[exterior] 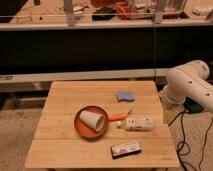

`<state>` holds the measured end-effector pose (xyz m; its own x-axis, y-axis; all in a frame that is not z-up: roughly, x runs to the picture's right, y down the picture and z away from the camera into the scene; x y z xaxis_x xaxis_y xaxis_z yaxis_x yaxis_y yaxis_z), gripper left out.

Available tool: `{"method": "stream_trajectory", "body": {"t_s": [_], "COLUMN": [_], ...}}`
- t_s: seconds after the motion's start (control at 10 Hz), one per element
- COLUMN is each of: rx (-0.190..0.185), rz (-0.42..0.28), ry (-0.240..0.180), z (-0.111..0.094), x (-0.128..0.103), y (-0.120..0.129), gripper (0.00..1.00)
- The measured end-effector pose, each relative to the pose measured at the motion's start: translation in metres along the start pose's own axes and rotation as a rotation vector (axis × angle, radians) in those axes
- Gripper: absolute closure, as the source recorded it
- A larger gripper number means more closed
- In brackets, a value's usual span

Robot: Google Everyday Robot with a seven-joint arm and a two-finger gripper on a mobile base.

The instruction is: Move the arm in a circular motion

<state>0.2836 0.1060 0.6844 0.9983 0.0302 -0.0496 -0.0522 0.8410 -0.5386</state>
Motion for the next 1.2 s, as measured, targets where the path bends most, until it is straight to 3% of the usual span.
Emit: {"method": "stream_trajectory", "body": {"t_s": [0.6, 1.0, 1.2], "rx": [0.003, 0.016, 0.016], "rz": [-0.004, -0.052, -0.071], "ry": [0.005, 0.011, 0.02], "z": [0.001, 0.014, 0.018], "x": [-0.001, -0.046, -0.058], "y": [-0.004, -0.048, -0.054], "gripper": [0.2, 0.2, 0.2]}}
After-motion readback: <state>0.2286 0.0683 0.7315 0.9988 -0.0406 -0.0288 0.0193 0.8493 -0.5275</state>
